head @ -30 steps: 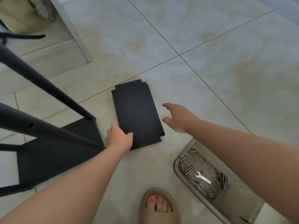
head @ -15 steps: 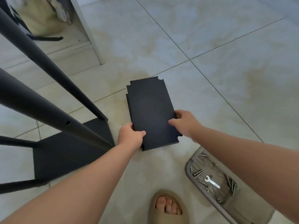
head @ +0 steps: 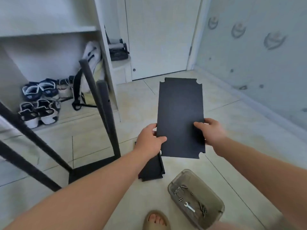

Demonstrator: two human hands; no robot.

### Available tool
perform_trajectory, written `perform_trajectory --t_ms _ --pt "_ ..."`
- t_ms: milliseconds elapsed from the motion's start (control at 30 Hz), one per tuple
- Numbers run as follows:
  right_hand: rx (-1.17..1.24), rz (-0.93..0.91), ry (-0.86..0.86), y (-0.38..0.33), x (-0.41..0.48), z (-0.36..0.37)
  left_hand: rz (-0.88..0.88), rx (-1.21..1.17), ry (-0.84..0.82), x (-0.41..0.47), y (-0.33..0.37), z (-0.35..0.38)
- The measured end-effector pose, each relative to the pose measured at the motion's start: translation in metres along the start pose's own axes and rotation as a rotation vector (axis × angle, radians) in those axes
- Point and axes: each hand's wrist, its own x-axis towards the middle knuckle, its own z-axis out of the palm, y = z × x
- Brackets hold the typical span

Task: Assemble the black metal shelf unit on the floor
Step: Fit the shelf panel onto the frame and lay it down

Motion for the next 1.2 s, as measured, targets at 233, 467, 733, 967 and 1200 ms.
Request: perform_trajectory --t_ms 233,467,733,967,1200 --pt "0.134 -0.241 -0.034 -0.133 -0.106 -0.039 0.238 -0.005 0.076 -0.105 0.113 -0.089" --pt "0.324 -0.328 -0.260 -0.219 -0.196 0.010 0.312 0.015 0.307 -0.171 0.155 -0.216" --pt "0.549 -0.264 -0.432 -0.247 -0.232 0.092 0.333 -0.043 0.488 -0.195 0.134 -0.313" --pt "0.761 -0.159 -0.360 -0.231 -0.208 0.162 0.386 0.046 0.851 -0.174 0.098 -0.325" --pt "0.954 -0.034 -0.359 -0.216 -0.189 0.222 0.183 -0.210 0.545 -0.159 0.029 -0.269"
